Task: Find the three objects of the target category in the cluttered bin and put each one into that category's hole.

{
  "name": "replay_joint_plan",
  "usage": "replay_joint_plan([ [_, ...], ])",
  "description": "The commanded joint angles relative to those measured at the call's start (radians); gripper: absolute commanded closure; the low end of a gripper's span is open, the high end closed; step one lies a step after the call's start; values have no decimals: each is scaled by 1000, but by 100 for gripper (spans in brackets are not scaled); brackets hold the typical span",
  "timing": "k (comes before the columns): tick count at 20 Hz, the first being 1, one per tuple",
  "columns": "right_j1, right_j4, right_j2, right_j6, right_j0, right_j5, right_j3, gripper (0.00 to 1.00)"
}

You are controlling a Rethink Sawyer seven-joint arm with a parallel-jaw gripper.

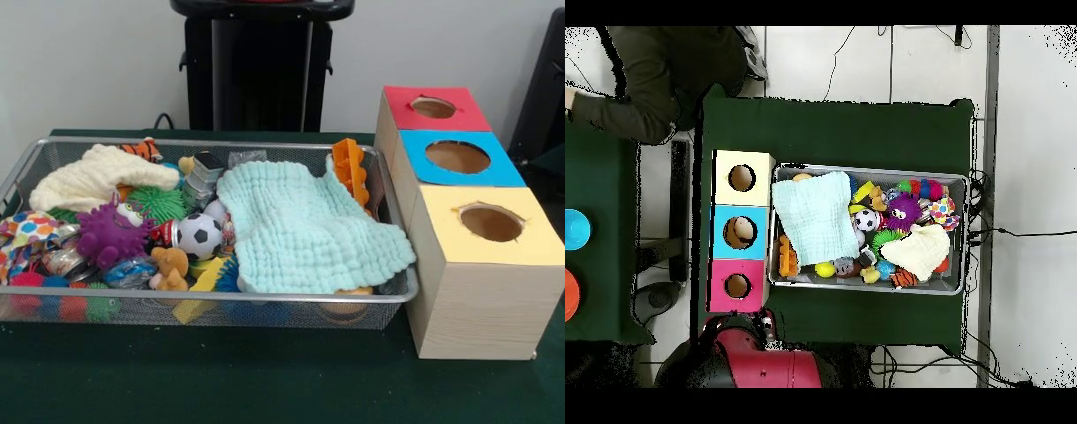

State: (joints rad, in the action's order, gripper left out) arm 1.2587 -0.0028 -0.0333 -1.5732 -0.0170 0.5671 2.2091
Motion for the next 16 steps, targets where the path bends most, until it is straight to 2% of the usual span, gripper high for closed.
replay_joint_plan([
  [1, -20, -19, -24, -149, 42, -29, 30, 0],
  [9, -90, -37, -1, -131, 104, -113, -1, 0],
  [16, -188, -65, 7, -132, 144, -203, -45, 0],
])
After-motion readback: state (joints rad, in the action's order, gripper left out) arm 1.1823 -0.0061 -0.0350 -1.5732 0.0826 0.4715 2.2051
